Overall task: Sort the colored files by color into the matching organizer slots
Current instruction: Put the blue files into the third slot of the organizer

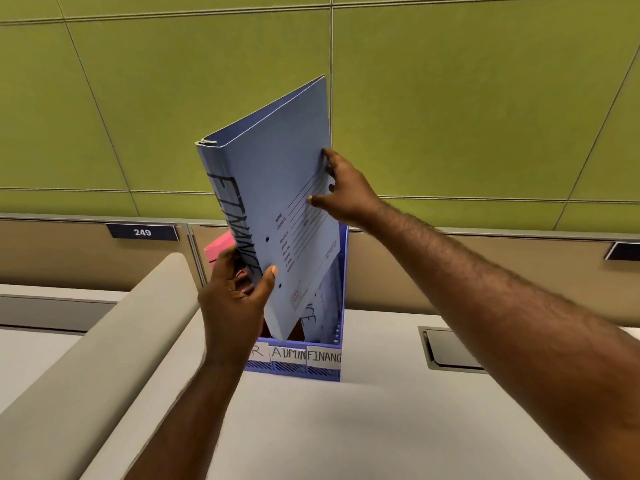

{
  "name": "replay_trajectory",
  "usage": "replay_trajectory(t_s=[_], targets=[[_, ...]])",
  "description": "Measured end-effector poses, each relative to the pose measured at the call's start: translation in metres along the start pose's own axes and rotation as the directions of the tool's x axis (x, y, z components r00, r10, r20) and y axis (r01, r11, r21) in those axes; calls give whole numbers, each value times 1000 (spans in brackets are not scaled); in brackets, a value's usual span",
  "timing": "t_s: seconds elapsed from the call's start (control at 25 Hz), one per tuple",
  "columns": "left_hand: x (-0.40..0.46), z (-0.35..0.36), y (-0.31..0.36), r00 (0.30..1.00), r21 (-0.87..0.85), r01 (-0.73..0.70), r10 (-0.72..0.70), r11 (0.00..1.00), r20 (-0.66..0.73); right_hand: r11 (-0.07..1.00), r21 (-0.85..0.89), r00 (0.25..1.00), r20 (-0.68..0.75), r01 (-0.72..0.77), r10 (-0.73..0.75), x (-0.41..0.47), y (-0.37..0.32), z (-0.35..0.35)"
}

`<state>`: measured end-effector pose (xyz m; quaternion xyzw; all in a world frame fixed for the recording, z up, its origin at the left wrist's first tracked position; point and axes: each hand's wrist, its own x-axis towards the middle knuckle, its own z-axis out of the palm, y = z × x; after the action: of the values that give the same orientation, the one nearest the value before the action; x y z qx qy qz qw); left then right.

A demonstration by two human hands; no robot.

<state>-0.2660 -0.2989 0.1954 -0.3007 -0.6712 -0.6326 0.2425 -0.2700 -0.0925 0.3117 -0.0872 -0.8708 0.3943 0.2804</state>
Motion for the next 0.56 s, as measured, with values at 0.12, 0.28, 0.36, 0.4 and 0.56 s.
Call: replay_trajectory(t_s=[0.12,0.28,0.36,0.4,0.56], targets=[[2,18,-3,1000,13,-1,1,1000,-14,998,57,1000,27,-10,9,11,5,-3],[-1,44,-14,999,24,32,-31,999,-14,998,66,999,48,18,-21,18,17,-5],[-2,56,-19,999,19,33,-33,999,-15,998,42,997,51,55,-57,20,21,-6],[-2,62,-21,999,21,37,-37,999,-12,997,20,995,53,79,-80,21,21,-7],[-4,87,-36,997,97,79,-79,992,-1,978,-74,974,133,193,-182,28,23,-11]])
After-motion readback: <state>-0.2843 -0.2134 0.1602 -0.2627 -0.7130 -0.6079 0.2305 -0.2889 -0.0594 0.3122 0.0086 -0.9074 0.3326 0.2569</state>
